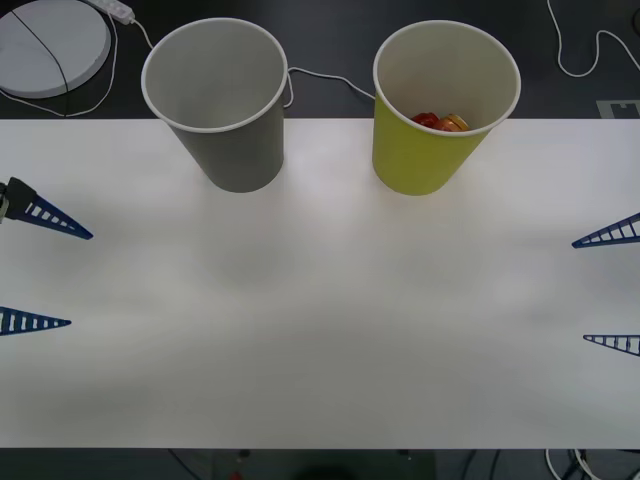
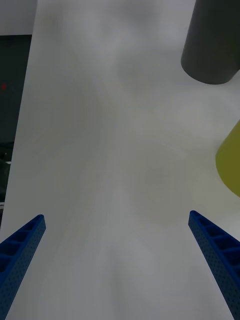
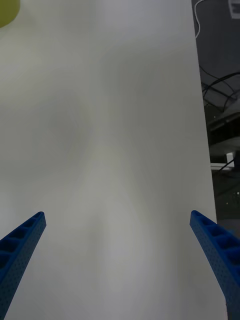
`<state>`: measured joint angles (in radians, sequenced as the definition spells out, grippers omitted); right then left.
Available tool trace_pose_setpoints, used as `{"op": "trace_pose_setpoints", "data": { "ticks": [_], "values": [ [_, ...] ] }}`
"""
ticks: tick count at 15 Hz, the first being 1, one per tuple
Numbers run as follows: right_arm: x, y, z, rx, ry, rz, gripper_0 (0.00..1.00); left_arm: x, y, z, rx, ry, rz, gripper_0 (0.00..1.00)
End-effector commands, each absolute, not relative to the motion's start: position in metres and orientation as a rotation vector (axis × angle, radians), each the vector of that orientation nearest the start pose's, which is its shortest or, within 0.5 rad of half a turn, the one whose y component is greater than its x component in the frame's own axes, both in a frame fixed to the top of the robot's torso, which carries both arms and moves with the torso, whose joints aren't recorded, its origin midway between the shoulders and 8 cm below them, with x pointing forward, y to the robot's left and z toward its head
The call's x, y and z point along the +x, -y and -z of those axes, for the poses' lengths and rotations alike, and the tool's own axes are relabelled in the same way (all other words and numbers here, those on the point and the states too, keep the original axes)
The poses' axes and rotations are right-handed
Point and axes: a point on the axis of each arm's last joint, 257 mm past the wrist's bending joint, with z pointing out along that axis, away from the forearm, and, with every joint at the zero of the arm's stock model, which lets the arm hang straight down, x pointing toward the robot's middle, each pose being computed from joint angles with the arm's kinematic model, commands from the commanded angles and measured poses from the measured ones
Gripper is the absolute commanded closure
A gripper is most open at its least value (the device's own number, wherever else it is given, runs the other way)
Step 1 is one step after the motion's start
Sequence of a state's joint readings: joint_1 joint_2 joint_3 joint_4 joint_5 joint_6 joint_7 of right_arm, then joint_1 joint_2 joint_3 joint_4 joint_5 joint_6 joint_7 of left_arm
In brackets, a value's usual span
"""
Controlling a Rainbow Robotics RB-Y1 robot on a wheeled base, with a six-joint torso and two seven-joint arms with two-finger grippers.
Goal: Put the can into the green bin and the plastic bottle into the gray bin
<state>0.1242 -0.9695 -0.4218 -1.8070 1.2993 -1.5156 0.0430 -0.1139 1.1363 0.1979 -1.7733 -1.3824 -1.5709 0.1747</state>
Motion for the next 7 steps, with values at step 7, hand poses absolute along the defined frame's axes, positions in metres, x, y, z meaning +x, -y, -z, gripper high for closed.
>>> {"op": "trace_pose_setpoints", "data": {
  "ticks": [7],
  "values": [
    [0.3328,0.3181,0.1500,-1.671,-1.507,-0.302,0.00,0.3497,-0.3136,0.1491,1.835,-1.710,0.331,0.00]
  ]
}}
